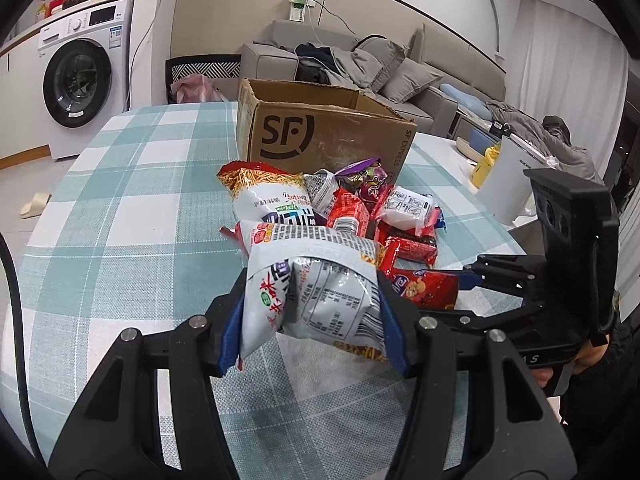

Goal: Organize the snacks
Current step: 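Lift both held bags and carry them over the open cardboard box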

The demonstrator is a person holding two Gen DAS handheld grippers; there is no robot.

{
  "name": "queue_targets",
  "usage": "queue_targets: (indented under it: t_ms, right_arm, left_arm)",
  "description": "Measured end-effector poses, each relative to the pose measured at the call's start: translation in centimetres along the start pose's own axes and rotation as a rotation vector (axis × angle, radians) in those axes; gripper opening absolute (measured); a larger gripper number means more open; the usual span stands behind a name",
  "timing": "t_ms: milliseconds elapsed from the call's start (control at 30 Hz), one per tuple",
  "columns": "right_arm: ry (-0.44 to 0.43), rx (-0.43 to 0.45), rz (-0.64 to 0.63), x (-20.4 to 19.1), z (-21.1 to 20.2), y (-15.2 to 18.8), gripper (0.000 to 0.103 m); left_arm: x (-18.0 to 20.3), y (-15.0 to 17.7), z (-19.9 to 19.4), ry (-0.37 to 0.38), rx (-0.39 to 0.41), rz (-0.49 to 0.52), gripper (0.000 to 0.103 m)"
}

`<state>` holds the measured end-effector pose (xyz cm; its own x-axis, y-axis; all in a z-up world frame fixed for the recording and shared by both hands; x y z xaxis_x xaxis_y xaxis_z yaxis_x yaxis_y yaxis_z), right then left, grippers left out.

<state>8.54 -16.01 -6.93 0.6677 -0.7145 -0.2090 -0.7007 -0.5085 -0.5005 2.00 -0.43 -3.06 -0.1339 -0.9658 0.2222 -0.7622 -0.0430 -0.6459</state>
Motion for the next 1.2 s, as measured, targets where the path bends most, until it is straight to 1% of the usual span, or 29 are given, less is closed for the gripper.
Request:
queue_targets:
  t_ms: [233, 400, 533, 667, 767, 1000, 1200]
  right_arm:
    - [-0.001, 0.038, -0.006, -0.4, -1.9, 1.0, 0.049]
    - [0.004, 0.094, -0.002, -0.2, -4.7, 1.3, 0.049]
    - [0.011, 0.145, 0.002, -0.1, -6.9, 0.9, 0.049]
    - [0.017, 0.216, 0.023, 0.0, -9.2, 0.2, 0.049]
    - [0.034, 0.249, 0.036, 0.3, -10.3, -0.6, 0.049]
    - [0.075, 0.293, 0.088, 1.8, -12.2, -2.8, 0.049]
    - [0.105, 0.324, 0.127, 3.3, -12.7, -5.5, 0.049]
  left_arm:
    - [0.7, -0.6, -1.2, -0.007, 0.028, 0.011, 0.055]
    - [1.4, -1.3, -2.4, -0.014, 0.055, 0.024, 0.055]
    - [1.9, -2.0, -3.0, -0.021, 0.074, 0.029, 0.055]
    - [2.4, -3.0, -3.8, -0.037, 0.1, 0.036, 0.055]
    - [2.5, -3.9, -4.2, -0.058, 0.115, 0.034, 0.055]
    - [2.5, -6.7, -4.5, -0.075, 0.149, 0.032, 0.055]
    - [2.2, -9.2, -4.1, -0.089, 0.166, 0.022, 0.055]
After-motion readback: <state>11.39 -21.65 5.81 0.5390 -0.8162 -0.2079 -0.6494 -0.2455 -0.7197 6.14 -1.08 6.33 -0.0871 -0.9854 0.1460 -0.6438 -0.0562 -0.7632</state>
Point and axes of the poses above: each gripper's, at about its wrist camera, not at the fingertips, and z roughly the way its jaws point, x to its right, y to its underside, the point moved 5 cm from there along z, roughly the way its jaws point, and after that the axes turned 9 degrees about -x, right-handed, at the moved point
